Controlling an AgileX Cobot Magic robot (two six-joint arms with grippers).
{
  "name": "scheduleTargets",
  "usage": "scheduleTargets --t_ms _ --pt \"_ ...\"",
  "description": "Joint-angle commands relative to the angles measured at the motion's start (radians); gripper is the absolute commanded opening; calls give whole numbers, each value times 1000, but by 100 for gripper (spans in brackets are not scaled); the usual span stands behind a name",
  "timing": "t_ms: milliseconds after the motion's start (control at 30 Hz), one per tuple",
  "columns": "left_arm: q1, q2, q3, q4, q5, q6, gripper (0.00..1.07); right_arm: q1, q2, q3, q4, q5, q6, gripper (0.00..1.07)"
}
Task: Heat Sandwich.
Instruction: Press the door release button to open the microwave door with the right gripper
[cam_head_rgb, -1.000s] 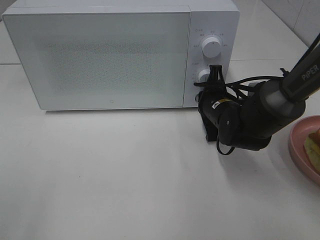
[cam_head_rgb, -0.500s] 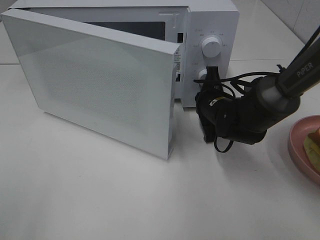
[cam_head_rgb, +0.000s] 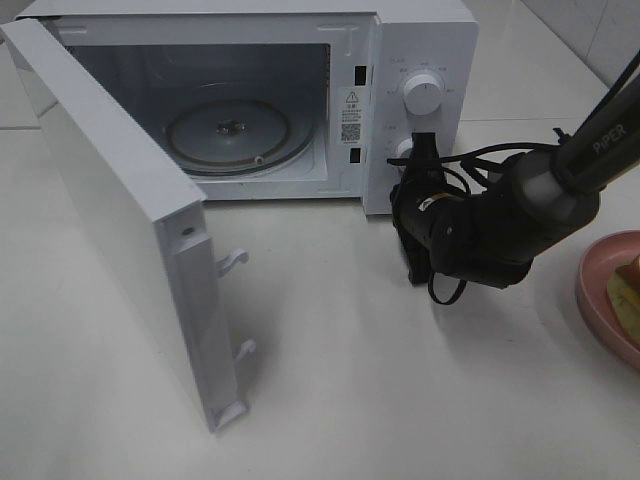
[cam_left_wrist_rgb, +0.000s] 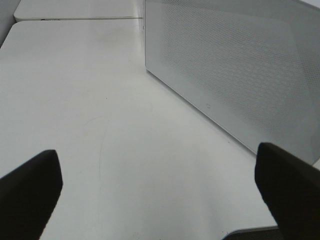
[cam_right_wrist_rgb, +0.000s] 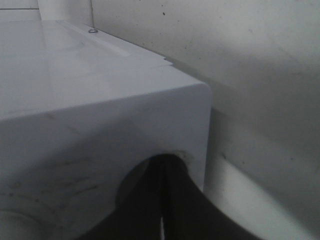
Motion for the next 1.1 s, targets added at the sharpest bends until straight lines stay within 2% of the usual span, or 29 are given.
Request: scheduleTargets --t_ms 33,333,600,1100 --pt "-5 -26 5 -6 -10 -3 103 -68 -9 -102 -40 -268 -24 1" --pt "-5 -26 5 -6 -10 -3 103 -65 -23 -84 -39 -224 -24 1" --pt "-5 -26 5 -6 -10 -3 103 -38 -65 -23 -39 -104 -32 1" --pt "-5 -26 5 -6 -10 -3 103 21 -131 113 -26 -25 -1 1"
